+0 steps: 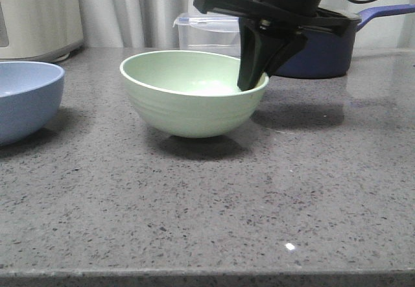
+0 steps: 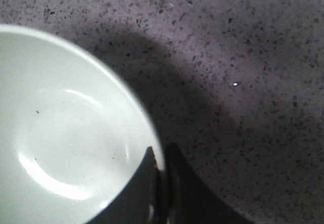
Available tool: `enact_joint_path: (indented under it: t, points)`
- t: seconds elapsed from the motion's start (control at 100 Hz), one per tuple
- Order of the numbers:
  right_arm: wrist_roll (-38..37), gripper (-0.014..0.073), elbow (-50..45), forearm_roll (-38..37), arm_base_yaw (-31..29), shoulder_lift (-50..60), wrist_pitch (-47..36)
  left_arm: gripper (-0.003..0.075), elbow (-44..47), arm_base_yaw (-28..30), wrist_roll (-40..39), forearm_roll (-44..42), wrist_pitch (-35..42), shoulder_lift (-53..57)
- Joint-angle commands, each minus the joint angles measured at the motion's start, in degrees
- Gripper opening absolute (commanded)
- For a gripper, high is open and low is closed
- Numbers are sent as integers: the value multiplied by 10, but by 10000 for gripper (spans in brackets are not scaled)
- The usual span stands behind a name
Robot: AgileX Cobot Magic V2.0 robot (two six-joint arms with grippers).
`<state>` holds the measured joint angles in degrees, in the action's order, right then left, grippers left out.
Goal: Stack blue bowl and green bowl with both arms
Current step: 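Slide the green bowl toward the table center and release it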
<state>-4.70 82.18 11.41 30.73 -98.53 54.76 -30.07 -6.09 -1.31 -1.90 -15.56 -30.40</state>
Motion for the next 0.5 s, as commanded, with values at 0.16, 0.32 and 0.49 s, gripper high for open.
enact_joint_path:
  t: [0.16,0.32,0.49]
  points:
    - [1,206,20,9,1,25,-30,438,-18,0,-7,3,46,-5]
    - [1,308,20,9,1,25,-29,438,-18,0,-7,3,46,-5]
    - [1,307,20,6,1,38,-25,438,-18,0,-7,3,46,-5]
